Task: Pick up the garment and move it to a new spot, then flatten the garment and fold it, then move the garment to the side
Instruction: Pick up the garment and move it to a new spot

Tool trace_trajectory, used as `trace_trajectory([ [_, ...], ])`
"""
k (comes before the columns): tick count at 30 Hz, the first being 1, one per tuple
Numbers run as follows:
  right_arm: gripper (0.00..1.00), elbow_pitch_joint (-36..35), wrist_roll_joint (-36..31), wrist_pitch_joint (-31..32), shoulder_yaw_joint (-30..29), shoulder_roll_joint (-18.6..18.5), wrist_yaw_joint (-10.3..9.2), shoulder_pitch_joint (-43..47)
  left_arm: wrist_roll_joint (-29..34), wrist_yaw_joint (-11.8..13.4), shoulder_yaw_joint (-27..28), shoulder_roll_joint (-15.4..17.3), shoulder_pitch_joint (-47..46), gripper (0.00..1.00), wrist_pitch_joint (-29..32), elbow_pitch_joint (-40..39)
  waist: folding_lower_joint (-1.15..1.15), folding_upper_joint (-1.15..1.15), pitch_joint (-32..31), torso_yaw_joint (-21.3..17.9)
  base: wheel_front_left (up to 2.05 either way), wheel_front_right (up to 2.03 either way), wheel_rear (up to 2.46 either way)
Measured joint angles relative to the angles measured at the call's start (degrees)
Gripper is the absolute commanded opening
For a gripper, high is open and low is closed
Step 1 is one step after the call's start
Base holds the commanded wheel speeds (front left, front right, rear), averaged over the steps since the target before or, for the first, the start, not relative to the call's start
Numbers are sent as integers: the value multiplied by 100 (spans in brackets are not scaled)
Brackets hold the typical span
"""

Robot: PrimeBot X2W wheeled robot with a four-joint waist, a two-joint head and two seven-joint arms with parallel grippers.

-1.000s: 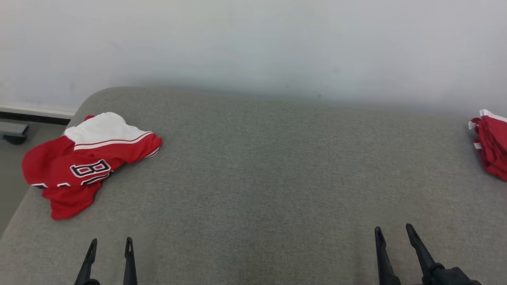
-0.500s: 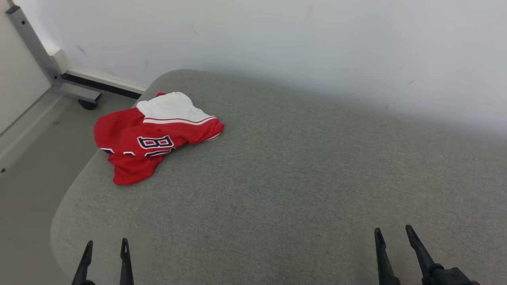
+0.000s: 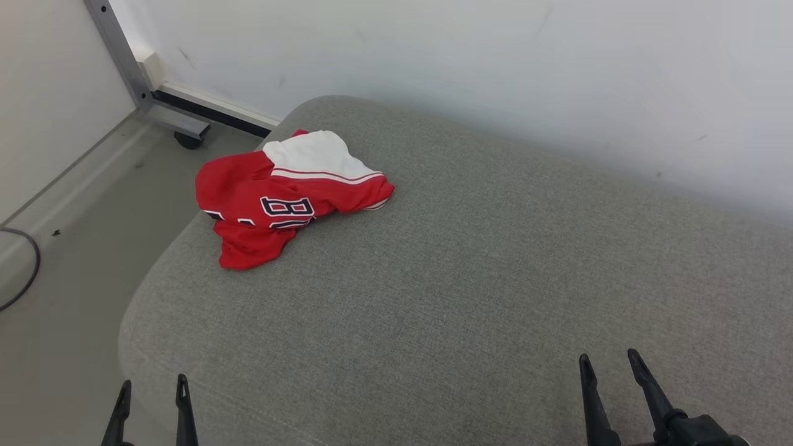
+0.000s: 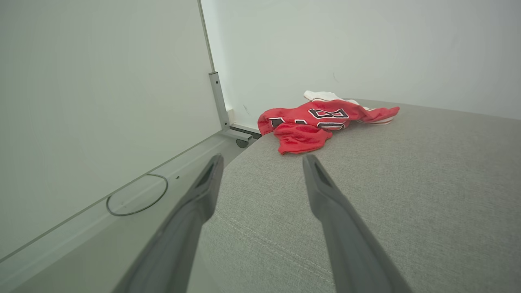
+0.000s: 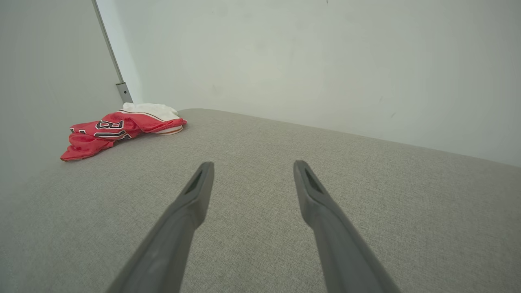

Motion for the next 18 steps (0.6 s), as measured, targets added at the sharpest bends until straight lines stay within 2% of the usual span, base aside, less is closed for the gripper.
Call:
trace_trajectory([
  [10, 100, -3, -16, 0, 19, 1, -1, -37, -121, -3, 31, 32, -184, 100, -1, 52, 0, 0, 8, -53, 0, 0, 0],
  [18, 100, -132, -241, 0, -86, -5, 0, -310, -367, -91, 92, 100, -1345, 100, 48, 331, 0, 0, 256, -364, 0, 0, 0],
])
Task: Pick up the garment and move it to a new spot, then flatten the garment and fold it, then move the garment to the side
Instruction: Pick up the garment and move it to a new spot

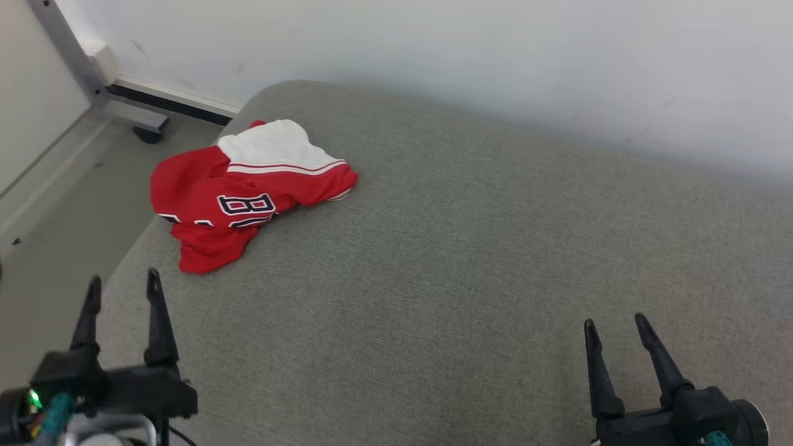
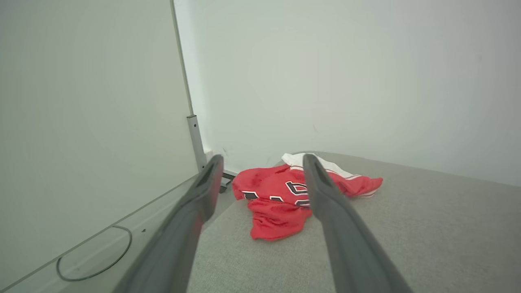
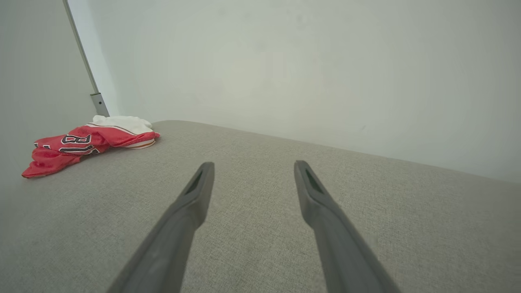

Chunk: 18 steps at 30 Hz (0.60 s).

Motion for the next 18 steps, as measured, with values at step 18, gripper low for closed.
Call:
trace_trajectory([
  [18, 100, -632, -25, 0, -64, -138, 0, -725, -605, 13, 959, 1111, -2537, 100, -1, 1279, 2, 1, 1239, -1609, 0, 0, 0],
])
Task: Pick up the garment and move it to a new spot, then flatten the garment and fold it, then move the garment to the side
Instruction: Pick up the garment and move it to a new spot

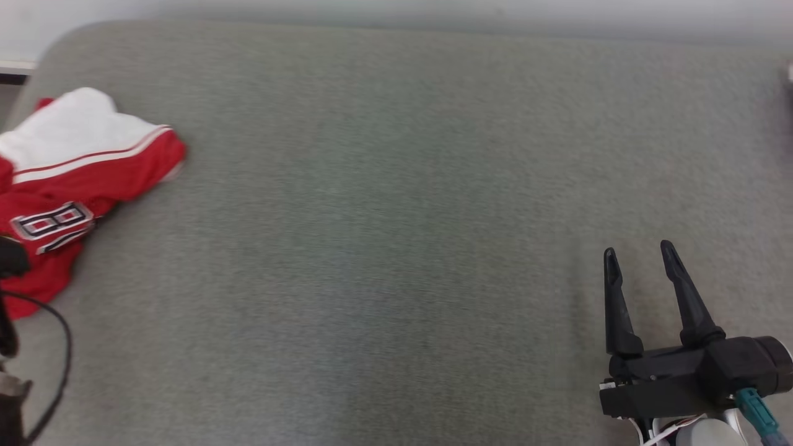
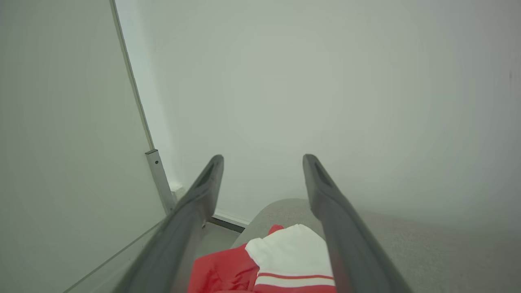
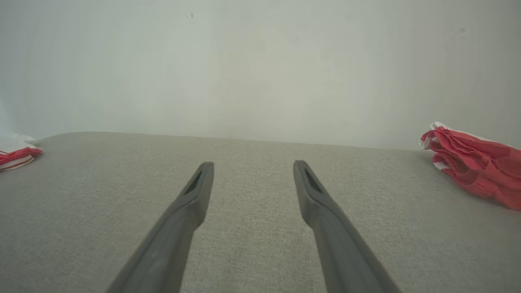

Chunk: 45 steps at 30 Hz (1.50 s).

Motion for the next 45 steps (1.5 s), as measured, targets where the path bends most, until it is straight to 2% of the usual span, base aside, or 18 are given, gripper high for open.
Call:
trace_trajectory([
  [8, 100, -132, 12, 0, -24, 36, -1, -98, -132, -175, 164, 554, -514, 100, 178, 1213, 0, -1, 515, -652, 0, 0, 0],
  [17, 100, -255, -13, 0, -43, 30, -1, -150, -116, -341, -20, 938, -978, 100, 781, 2307, -1, -1, 974, -1021, 0, 0, 0],
  [23, 100, -289, -46, 0, -40, 27, 0, -153, -215, -363, -90, 987, -1211, 100, 1580, 2831, -1, -1, 1071, -1081, 0, 0, 0],
  [33, 100, -269, -59, 0, 26, 16, -1, -153, -428, -178, -138, 1002, -1507, 100, 3188, 3201, -2, -1, 967, -1061, 0, 0, 0],
  [34, 100, -269, -63, 0, 35, 15, 0, -153, -441, -147, -136, 1001, -1515, 41, 3285, 3199, -2, -2, 959, -1065, 0, 0, 0],
  [35, 100, -266, -63, 0, 46, 7, 0, -153, -449, -66, -142, 1005, -1530, 0, 3483, 3189, -2, -2, 953, -1076, 0, 0, 0],
  [38, 100, -266, -64, 0, 48, 3, 0, -153, -504, -19, -133, 1005, -1547, 0, 3682, 3117, -2, -2, 941, -1087, 0, 0, 0],
  [41, 100, -245, -64, 0, 32, -2, 0, -153, -530, 3, -110, 1000, -1540, 0, 3557, 2969, -2, -2, 921, -1087, 0, 0, 0],
  [45, 100, -207, -63, 0, 27, 4, 0, -155, -689, -76, 55, 949, -1576, 0, 2596, 2519, -2, -1, 855, -1067, 0, 0, 0],
])
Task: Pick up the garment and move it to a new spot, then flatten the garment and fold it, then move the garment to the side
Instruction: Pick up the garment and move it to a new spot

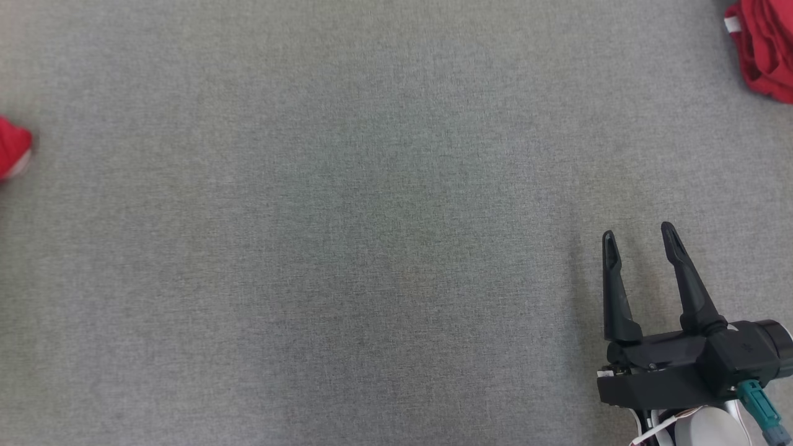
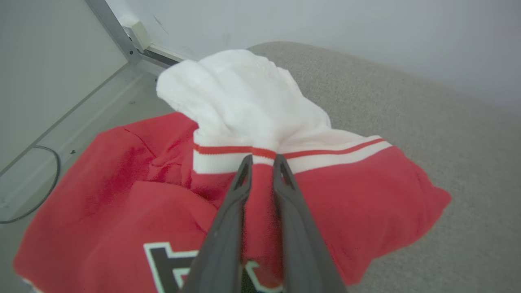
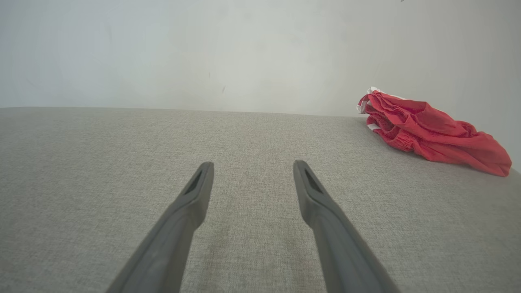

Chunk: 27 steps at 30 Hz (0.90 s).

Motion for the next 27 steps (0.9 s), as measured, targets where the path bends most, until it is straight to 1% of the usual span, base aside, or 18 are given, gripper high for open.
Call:
trace_trajectory([
  [4, 100, 54, 1, 0, 20, 10, 0, -1, 0, -169, -1, -16, -144, 0, -747, -323, 0, 0, -117, 39, 0, 0, 0],
  [5, 100, 54, 1, 0, 20, 10, 0, -1, 0, -169, -1, -16, -144, 0, -747, -323, 0, 0, -117, 39, 0, 0, 0],
  [7, 100, 104, 4, 0, 43, 20, 0, -1, 3, -300, -68, -24, -255, 0, -954, -439, 0, 0, -190, 58, 0, 0, 0],
  [10, 100, 168, 42, 0, 74, 29, 0, -4, 3, -424, -180, -56, -476, 0, -1181, -661, 0, -1, -304, 71, 0, 0, 0],
  [14, 100, 257, 104, 1, 136, 58, 0, -8, 18, -568, -463, -153, -762, 0, -1402, -1103, 0, 0, -461, 42, 0, 0, 0],
  [18, 100, 348, 179, 0, 177, 91, -1, -4, 23, -648, -764, -331, -995, 0, -1434, -1695, 0, -1, -615, -75, 0, 0, 0],
  [27, 100, 510, 425, 1, 290, 132, 0, 39, -47, -675, -1515, -1045, -1045, 0, -933, -3248, 0, -1, -894, -604, 0, 0, 0],
])
